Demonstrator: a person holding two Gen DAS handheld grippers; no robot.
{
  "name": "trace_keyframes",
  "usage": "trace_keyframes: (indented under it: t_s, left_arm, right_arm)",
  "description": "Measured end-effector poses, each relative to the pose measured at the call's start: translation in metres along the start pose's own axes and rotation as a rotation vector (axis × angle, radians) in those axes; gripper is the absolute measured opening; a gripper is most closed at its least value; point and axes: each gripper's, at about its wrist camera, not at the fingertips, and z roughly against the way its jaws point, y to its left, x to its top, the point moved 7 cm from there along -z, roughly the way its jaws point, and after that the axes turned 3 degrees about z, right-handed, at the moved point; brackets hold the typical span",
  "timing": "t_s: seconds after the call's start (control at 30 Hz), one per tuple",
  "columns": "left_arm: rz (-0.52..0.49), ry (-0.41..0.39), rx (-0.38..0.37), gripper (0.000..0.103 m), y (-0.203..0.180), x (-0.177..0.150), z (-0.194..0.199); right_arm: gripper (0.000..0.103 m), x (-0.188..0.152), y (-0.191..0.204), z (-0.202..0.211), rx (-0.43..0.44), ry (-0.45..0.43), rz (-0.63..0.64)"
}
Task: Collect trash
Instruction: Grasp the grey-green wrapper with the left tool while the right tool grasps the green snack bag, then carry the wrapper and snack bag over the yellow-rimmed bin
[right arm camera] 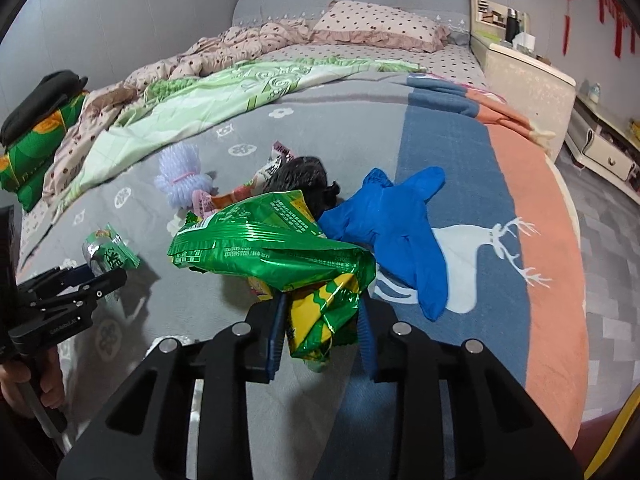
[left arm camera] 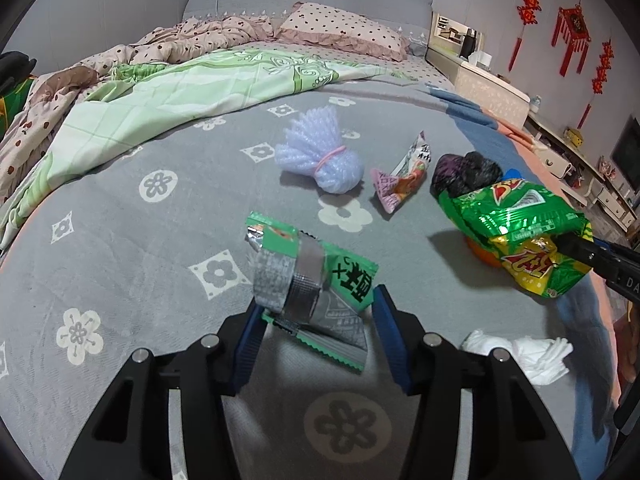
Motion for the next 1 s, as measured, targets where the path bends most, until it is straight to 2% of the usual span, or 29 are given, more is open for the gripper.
trace_keyframes:
  t_s: [0.43,1.0]
  left_arm:
    - [-0.035,-0.062,-0.034,0.05,-0.033,0.01,0.046]
    - [-0.109,-0.135,-0.104,0.05,-0.102,0.015,0.11]
  right_arm:
    - [0.03,0.001,-0.02,0.076,0.005,-0.076,-0.075]
    - [0.03,-0.011,-0.063,0.183,-0.069,-0.178,-0.156]
